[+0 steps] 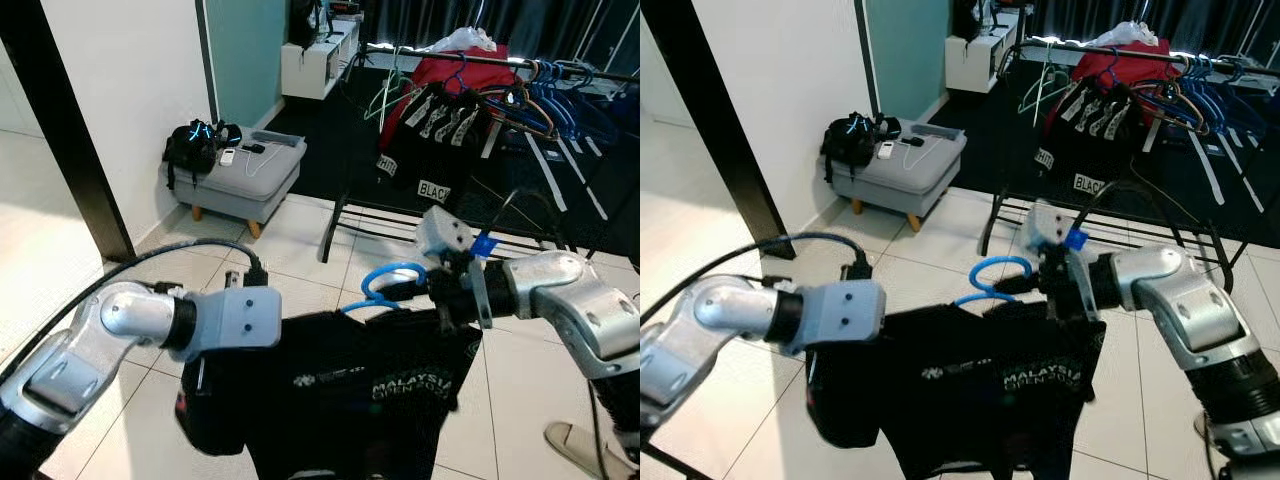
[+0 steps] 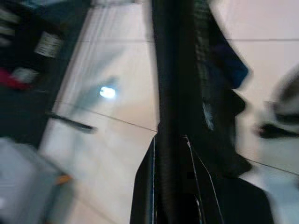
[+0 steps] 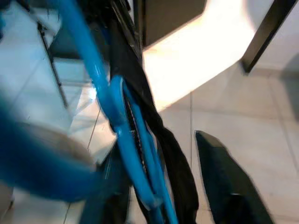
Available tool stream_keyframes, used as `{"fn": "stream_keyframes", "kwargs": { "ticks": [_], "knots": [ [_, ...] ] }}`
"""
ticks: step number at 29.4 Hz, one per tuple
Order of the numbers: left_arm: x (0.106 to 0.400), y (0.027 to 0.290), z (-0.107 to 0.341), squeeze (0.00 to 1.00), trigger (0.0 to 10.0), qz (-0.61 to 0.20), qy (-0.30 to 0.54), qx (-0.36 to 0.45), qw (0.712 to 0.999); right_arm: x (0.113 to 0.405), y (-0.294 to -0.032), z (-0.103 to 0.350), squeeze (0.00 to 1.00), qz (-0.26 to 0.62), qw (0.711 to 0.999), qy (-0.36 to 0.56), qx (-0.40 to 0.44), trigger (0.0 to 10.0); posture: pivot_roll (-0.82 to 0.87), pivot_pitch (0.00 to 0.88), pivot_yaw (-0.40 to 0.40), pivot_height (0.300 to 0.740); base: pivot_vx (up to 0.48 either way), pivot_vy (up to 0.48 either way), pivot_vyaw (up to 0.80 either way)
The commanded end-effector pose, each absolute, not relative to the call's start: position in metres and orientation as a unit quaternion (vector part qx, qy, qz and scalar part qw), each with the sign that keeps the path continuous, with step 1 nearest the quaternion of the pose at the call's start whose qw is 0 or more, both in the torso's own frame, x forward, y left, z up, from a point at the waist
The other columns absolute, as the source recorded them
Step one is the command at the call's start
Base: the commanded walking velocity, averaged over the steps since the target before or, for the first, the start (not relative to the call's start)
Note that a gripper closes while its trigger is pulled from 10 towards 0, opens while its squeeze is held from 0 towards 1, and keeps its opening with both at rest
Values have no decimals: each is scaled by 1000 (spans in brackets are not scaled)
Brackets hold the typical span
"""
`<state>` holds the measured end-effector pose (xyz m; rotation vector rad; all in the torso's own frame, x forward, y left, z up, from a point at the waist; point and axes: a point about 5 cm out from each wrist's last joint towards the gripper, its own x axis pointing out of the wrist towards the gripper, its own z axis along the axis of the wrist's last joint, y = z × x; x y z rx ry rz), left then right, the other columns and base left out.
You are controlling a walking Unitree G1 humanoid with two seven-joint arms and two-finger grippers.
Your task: Hang hanger
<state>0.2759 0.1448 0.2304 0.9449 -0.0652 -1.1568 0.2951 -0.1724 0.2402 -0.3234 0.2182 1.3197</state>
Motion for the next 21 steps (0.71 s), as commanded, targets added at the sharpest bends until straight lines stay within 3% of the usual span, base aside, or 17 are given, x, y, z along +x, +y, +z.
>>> {"fn": "stream_keyframes", "kwargs": {
  "ticks": [1,5,7,10,12,15,16,20,21],
  "knots": [
    [281,149,245,0,0,-494,-77,441,745,297,-182,247,1000,590,792,87,-129,10000,-6,4,-35,740,0,0,0],
    [288,157,256,0,0,-454,-112,461,754,299,-199,253,1000,560,819,68,-102,10000,-10,3,-33,740,0,0,0],
    [292,168,267,0,0,-426,-139,474,758,302,-226,262,1000,504,860,34,-67,10000,-16,6,-28,740,0,0,0],
    [293,173,272,0,0,-421,-150,478,756,301,-243,267,1000,476,878,17,-48,10000,-19,10,-24,740,0,0,0],
    [293,182,281,0,0,-420,-172,487,746,294,-269,275,1000,444,896,-13,-16,10000,-23,15,-15,740,0,0,0],
    [295,185,285,0,0,-415,-184,494,741,289,-278,279,1000,443,896,-26,5,10000,-24,17,-13,740,0,0,0],
    [298,189,294,0,0,-407,-205,516,726,279,-290,283,1000,459,886,-45,48,10000,-25,18,-11,740,0,0,0],
    [300,190,302,0,0,-407,-223,520,717,271,-295,283,1000,477,875,-43,72,10000,-28,20,-11,740,0,0,0],
    [299,191,310,0,0,-415,-240,503,720,266,-299,280,67,485,870,-29,85,10000,-30,21,-12,740,0,0,0]
  ]
}}
